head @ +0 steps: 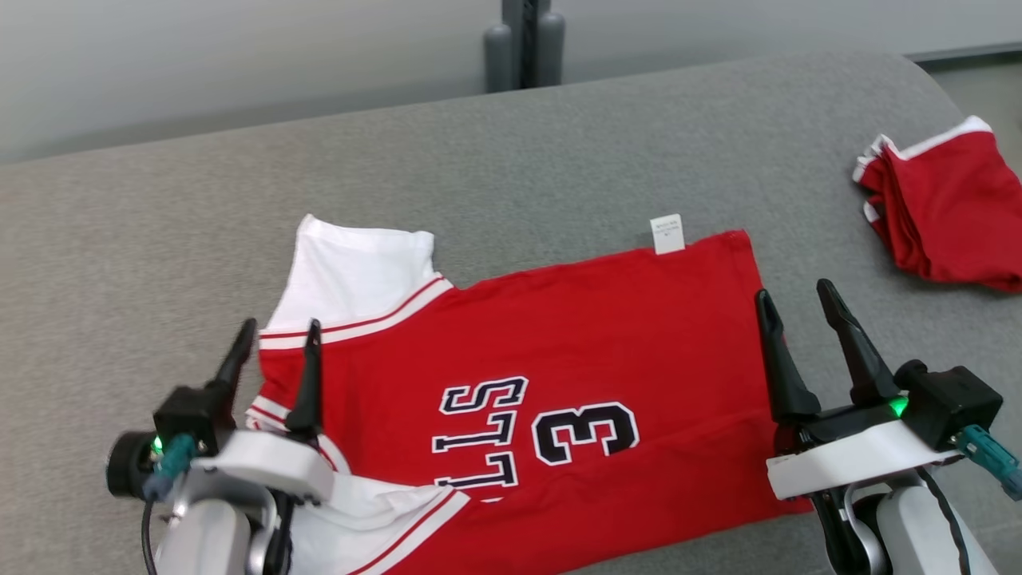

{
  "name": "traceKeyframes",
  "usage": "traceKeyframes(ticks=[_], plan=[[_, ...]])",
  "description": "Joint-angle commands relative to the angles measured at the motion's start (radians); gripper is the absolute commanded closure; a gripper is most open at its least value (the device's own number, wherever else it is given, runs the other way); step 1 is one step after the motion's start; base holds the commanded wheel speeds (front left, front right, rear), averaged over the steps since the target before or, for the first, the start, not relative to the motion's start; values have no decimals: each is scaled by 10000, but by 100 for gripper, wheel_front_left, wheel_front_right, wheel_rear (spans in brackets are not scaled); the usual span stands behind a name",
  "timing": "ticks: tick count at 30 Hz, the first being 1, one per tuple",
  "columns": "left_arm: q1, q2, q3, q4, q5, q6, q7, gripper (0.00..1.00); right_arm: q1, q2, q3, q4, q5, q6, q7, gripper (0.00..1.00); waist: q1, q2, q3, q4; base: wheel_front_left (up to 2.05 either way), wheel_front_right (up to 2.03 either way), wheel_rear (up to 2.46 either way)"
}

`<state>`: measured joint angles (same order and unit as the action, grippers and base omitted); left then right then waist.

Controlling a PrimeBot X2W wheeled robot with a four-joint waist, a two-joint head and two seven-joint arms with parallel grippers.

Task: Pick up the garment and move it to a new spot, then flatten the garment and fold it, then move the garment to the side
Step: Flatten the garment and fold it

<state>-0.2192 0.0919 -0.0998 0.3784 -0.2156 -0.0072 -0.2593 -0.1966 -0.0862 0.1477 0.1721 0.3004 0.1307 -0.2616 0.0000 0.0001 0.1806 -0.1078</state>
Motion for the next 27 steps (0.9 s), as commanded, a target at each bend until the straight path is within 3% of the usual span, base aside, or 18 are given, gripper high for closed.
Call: traceKeyframes(ticks=[1, 15, 25, 26, 27], plan=[[-455, 180, 71, 223, 95, 52, 70, 0, -131, 17, 38, -34, 32, -1, -44, 0, 0, -1, 363, -410, 0, 0, 0], [-4121, 1818, 243, 3651, 337, -28, 2050, 0, -651, 183, 496, -436, 216, -1, -44, 0, 0, -1, 1567, -1715, 0, 0, 0], [-5462, 2238, -102, 5151, 554, -289, 2488, 0, -747, 222, 533, -481, 151, -1, -44, 0, 0, -1, 1892, -1887, 0, 0, 0], [-5553, 2239, -141, 5297, 542, -319, 2542, 4, -741, 226, 514, -486, 124, -1, -44, 0, 0, -1, 1902, -1887, 0, 0, 0], [-5648, 2232, -166, 5455, 508, -394, 2566, 58, -727, 234, 487, -490, 117, -1, -44, 0, 0, -1, 1907, -1879, 0, 0, 0]])
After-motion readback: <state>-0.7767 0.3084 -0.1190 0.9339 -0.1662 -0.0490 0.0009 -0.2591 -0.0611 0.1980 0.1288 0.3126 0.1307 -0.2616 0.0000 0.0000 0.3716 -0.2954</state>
